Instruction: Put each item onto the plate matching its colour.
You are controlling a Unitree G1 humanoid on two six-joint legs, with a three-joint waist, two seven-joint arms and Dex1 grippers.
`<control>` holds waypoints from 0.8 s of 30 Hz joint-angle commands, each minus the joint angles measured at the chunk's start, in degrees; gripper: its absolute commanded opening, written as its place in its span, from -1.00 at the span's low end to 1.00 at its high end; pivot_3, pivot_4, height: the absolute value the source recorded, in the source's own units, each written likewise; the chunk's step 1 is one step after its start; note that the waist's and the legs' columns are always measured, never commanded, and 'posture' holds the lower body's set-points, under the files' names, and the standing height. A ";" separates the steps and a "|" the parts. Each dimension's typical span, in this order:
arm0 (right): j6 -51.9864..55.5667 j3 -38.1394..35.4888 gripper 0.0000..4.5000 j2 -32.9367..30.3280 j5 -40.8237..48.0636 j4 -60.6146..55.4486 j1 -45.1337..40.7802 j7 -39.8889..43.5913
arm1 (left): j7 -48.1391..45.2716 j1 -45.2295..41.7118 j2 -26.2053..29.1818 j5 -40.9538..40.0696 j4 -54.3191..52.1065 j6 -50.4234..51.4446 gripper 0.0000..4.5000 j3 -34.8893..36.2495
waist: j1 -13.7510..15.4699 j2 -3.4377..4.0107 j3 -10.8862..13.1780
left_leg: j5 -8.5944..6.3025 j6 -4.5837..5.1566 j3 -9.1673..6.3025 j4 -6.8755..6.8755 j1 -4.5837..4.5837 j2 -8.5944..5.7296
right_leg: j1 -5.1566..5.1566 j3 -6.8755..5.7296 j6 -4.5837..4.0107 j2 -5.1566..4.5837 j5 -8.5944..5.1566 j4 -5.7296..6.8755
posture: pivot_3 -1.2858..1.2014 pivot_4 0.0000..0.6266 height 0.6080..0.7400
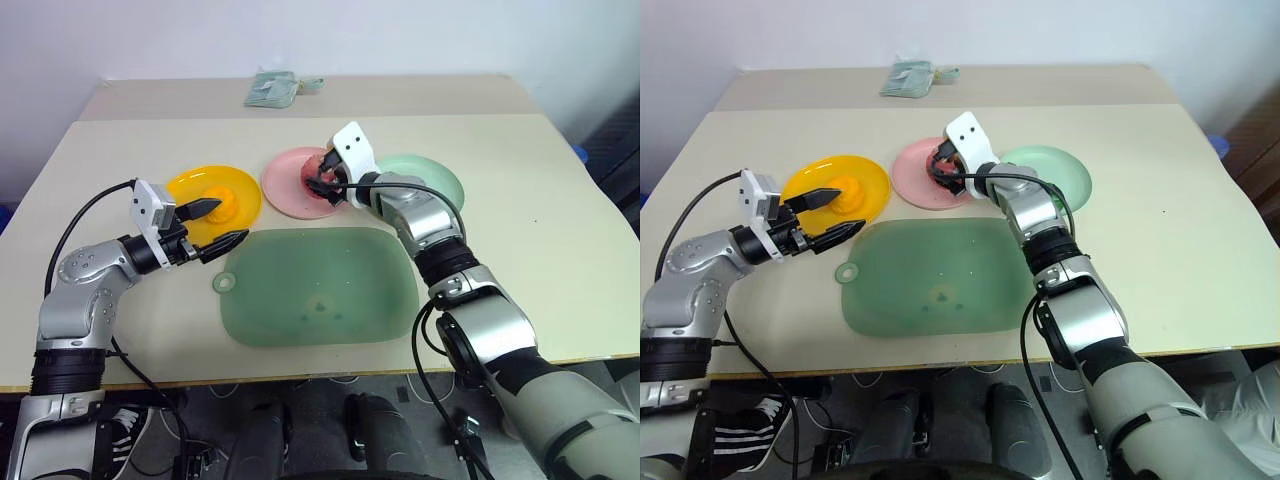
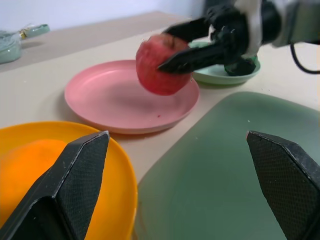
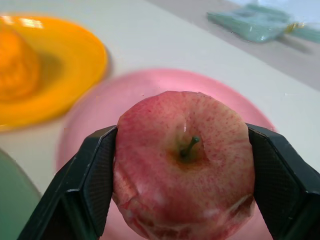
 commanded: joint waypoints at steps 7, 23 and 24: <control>-4.68 -5.39 0.98 -1.19 2.41 -3.72 -2.74 3.14 | -0.54 1.84 1.11 -1.09 -4.28 -1.37 1.00 2.85 | -1.06 0.02 0.01 | 0.07 -0.11 -0.03 0.00 0.02 0.00 | 0.01 -0.01 -0.03 -0.05 0.02 0.08 | 0.03 -0.52 0.91; 13.22 -13.37 0.98 -27.52 27.48 -74.05 39.40 30.21 | -16.38 -3.70 3.79 -3.19 14.10 -9.34 1.00 5.26 | 0.56 0.02 0.01 | 0.05 -0.07 -0.13 0.04 0.10 0.05 | 0.11 -0.15 -0.06 0.15 0.02 0.05 | 0.03 -0.52 0.91; 13.41 -13.95 0.98 -29.22 28.00 -76.59 41.93 30.52 | -17.51 -4.54 4.33 -2.84 16.21 -9.51 1.00 5.05 | 0.66 0.02 0.01 | 0.05 -0.07 -0.15 0.04 0.13 0.07 | 0.19 -0.17 -0.07 0.19 0.02 0.02 | 0.03 -0.52 0.91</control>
